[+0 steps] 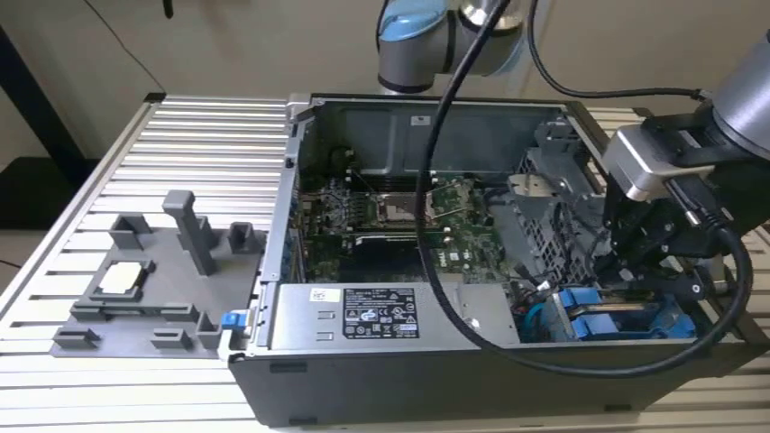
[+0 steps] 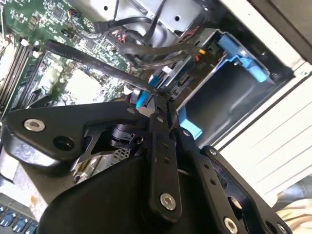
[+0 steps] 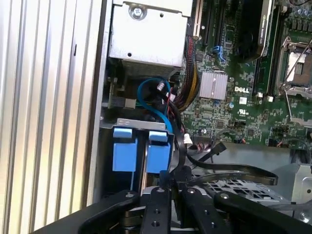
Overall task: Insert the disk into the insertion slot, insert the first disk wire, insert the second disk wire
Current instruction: 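Insert the first disk wire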
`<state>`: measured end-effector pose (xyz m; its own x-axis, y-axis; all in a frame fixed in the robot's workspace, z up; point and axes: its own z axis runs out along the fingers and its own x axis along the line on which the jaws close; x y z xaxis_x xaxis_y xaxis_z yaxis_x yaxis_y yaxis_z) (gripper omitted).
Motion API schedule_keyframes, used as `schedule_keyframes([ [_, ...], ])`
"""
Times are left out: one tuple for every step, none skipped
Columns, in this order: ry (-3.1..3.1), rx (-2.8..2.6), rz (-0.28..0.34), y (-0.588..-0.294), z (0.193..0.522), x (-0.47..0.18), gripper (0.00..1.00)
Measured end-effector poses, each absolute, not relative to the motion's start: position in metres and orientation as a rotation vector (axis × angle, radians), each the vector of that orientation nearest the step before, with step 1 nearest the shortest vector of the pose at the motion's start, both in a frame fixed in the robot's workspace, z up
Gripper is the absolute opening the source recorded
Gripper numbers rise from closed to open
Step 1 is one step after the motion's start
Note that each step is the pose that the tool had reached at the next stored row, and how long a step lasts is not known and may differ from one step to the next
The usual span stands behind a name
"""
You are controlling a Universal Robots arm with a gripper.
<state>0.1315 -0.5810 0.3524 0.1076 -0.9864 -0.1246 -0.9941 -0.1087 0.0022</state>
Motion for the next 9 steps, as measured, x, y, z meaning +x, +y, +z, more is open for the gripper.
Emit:
schedule_keyframes([
  [2.042, -2.277, 0.148, -0.5833, 0.3525, 0.1336, 0.16],
  [2.043, -2.278, 0.151, -0.5851, 0.3524, 0.1348, 0.16],
  [2.044, -2.278, 0.152, -0.5855, 0.3523, 0.1352, 0.16],
  [2.043, -2.278, 0.152, -0.5855, 0.3524, 0.1352, 0.16],
  [2.043, -2.278, 0.153, -0.5855, 0.3525, 0.1352, 0.16],
  [2.043, -2.277, 0.154, -0.5855, 0.3527, 0.1352, 0.16],
  [2.043, -2.277, 0.154, -0.5855, 0.3527, 0.1352, 0.16],
  [2.043, -2.277, 0.154, -0.5855, 0.3527, 0.1352, 0.16],
  [2.043, -2.277, 0.154, -0.5855, 0.3527, 0.1352, 0.16],
])
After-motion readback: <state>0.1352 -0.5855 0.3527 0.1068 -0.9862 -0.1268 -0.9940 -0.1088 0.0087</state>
